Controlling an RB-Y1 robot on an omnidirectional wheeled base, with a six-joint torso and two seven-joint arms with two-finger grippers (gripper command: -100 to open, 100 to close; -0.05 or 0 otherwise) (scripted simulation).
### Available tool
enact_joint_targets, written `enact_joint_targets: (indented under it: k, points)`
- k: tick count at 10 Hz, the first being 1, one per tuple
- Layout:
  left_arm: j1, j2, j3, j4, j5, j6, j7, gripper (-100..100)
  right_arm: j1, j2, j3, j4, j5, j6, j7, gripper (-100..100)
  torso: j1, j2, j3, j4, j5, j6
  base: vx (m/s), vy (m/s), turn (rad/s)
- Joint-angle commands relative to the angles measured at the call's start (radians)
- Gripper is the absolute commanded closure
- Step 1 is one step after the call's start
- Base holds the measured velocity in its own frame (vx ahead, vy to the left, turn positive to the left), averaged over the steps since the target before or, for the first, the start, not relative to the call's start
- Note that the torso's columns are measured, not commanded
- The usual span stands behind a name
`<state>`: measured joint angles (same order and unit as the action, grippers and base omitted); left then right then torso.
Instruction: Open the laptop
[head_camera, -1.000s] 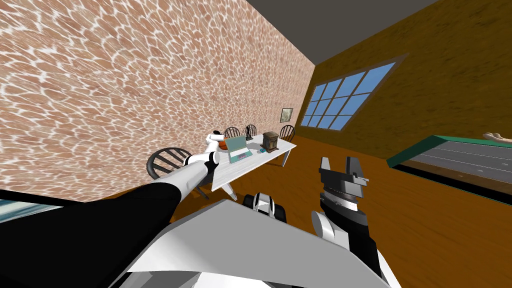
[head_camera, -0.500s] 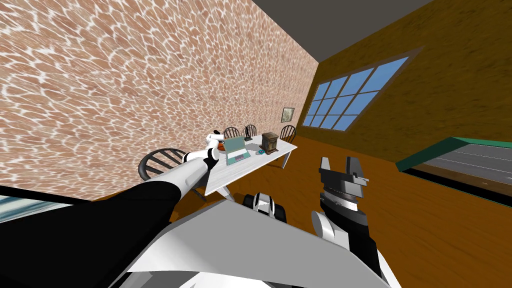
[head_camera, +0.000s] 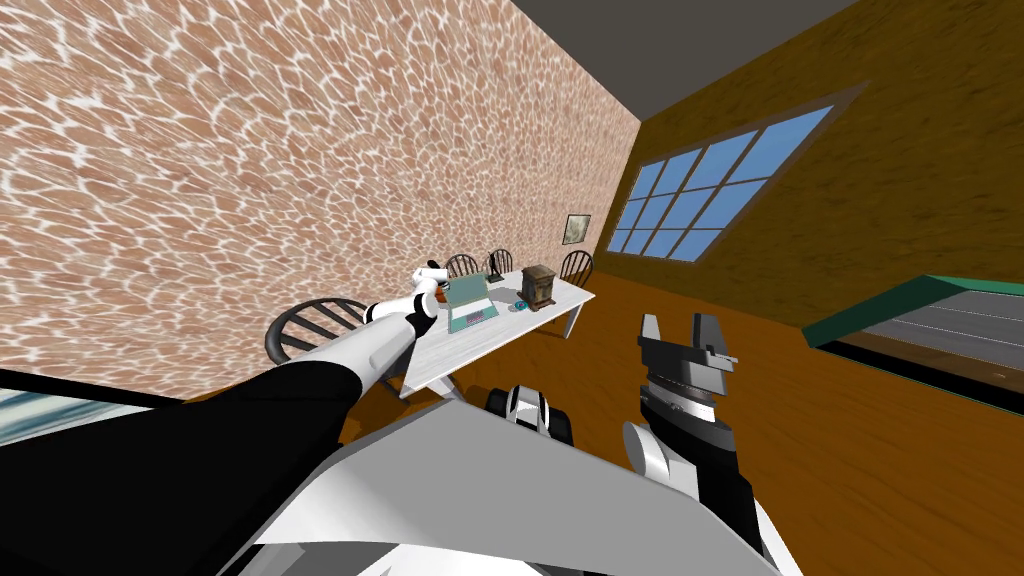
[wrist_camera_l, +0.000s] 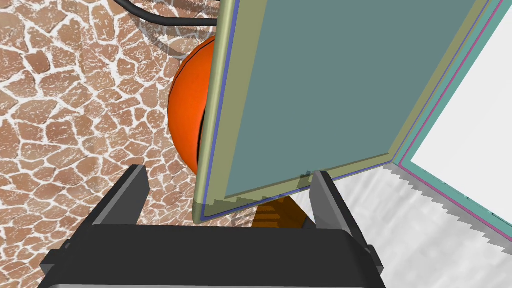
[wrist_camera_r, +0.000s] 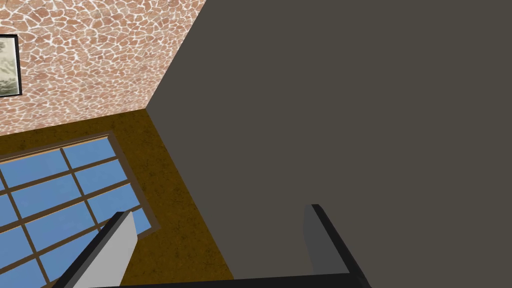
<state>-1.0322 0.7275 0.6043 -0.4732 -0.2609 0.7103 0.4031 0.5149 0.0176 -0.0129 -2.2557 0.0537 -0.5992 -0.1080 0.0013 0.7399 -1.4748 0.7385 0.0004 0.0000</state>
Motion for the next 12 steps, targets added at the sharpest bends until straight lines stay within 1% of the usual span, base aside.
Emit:
enact_joint_targets:
  k: [1, 2, 3, 4, 5, 6, 7, 8, 9, 10, 11, 12]
  points:
    - [0.014, 0.021, -0.016, 0.007, 0.069, -0.007, -0.046, -100, 0.0, 0.0, 0.0, 0.0, 0.0, 0.0, 0.0, 0, -0.002, -0.003, -0.001, -0.001, 0.0, -0.001, 0.09, -0.06, 0.073]
    - [0.028, 0.042, -0.033, 0.015, 0.106, -0.014, -0.091, -100, 0.0, 0.0, 0.0, 0.0, 0.0, 0.0, 0.0, 0, -0.003, -0.005, -0.003, -0.001, -0.001, 0.001, 0.108, -0.062, 0.105]
    - [0.028, 0.042, -0.033, 0.015, 0.136, -0.014, -0.093, -100, 0.0, 0.0, 0.0, 0.0, 0.0, 0.0, 0.0, 0, -0.002, -0.005, -0.003, -0.001, -0.001, 0.0, 0.088, -0.057, 0.062]
    - [0.041, 0.063, -0.049, 0.022, 0.167, -0.021, -0.136, -100, 0.0, 0.0, 0.0, 0.0, 0.0, 0.0, 0.0, 0, -0.001, -0.003, -0.002, -0.001, 0.0, 0.001, 0.103, -0.066, 0.099]
    - [0.041, 0.063, -0.049, 0.022, 0.195, -0.021, -0.139, -100, 0.0, 0.0, 0.0, 0.0, 0.0, 0.0, 0.0, 0, -0.001, -0.002, -0.001, -0.001, 0.0, 0.0, 0.089, -0.068, 0.064]
    - [0.041, 0.063, -0.049, 0.022, 0.207, -0.021, -0.139, -100, 0.0, 0.0, 0.0, 0.0, 0.0, 0.0, 0.0, 0, -0.001, -0.001, -0.001, 0.0, 0.0, 0.0, 0.033, -0.031, -0.007]
    - [0.055, 0.083, -0.065, 0.029, 0.246, -0.027, -0.186, -100, 0.0, 0.0, 0.0, 0.0, 0.0, 0.0, 0.0, 0, 0.0, 0.001, 0.001, 0.0, 0.0, 0.0, 0.059, -0.027, 0.086]
    - [0.055, 0.083, -0.065, 0.029, 0.276, -0.027, -0.186, -100, 0.0, 0.0, 0.0, 0.0, 0.0, 0.0, 0.0, 0, 0.0, 0.0, 0.0, 0.0, 0.0, -0.001, 0.068, -0.047, 0.077]
    - [0.069, 0.104, -0.082, 0.037, 0.308, -0.034, -0.23, -100, 0.0, 0.0, 0.0, 0.0, 0.0, 0.0, 0.0, 0, -0.001, -0.002, -0.001, -0.001, 0.0, 0.0, 0.101, -0.081, 0.097]
    - [0.069, 0.104, -0.082, 0.037, 0.338, -0.034, -0.232, -100, 0.0, 0.0, 0.0, 0.0, 0.0, 0.0, 0.0, 0, -0.004, -0.004, -0.003, -0.001, -0.001, 0.0, 0.092, -0.074, 0.061]
    - [0.083, 0.125, -0.098, 0.044, 0.369, -0.041, -0.274, -100, 0.0, 0.0, 0.0, 0.0, 0.0, 0.0, 0.0, 0, -0.003, -0.003, -0.002, -0.001, -0.001, 0.001, 0.086, -0.064, 0.115]
    - [0.083, 0.125, -0.098, 0.044, 0.398, -0.041, -0.279, -100, 0.0, 0.0, 0.0, 0.0, 0.0, 0.0, 0.0, 0, -0.001, -0.002, -0.001, -0.001, 0.0, 0.0, 0.069, -0.055, 0.056]
